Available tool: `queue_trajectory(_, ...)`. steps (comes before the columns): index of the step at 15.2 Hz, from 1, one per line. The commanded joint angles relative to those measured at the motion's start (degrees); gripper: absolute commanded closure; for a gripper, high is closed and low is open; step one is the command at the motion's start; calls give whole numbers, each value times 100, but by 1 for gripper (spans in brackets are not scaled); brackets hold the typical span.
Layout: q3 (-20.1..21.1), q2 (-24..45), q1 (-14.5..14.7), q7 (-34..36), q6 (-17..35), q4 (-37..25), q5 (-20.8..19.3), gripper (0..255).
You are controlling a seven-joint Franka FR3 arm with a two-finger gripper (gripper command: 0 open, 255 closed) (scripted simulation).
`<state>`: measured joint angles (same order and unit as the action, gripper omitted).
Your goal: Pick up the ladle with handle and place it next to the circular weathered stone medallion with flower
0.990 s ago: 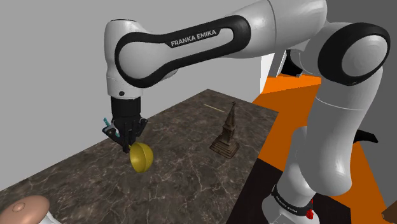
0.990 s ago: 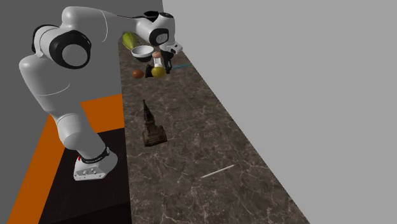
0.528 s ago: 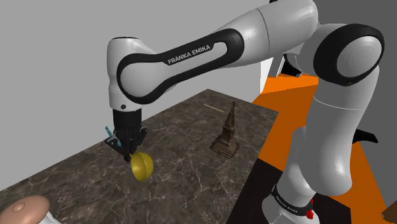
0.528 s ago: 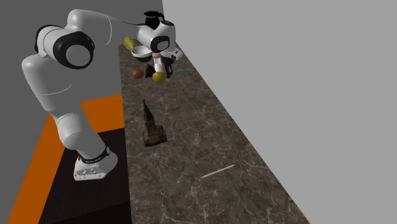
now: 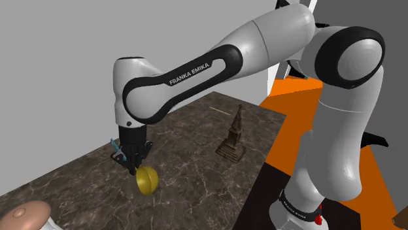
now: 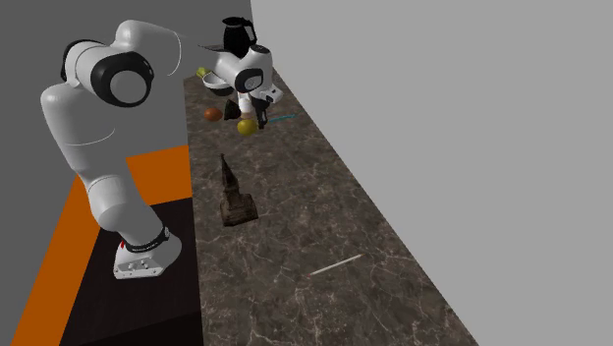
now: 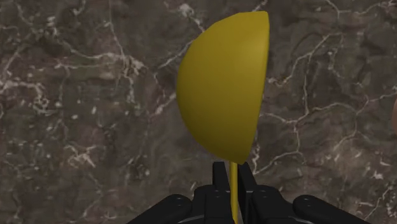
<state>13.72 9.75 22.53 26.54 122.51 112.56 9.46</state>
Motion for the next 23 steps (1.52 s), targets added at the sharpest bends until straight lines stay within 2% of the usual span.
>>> queue_trajectory(1,-1,63,3,-22,158,94,-1,255)
queue_trajectory(8,-5,330,24,-70,637,312,-19,255)
queue_trajectory(16,-7,330,26,-71,637,312,-18,255)
queue_trajectory(17,-7,333,25,-71,634,307,-19,0)
queue_trajectory(22,-7,330,26,-71,637,312,-18,0)
queue_trajectory(23,-13,227,2,-79,464,244,-8,0)
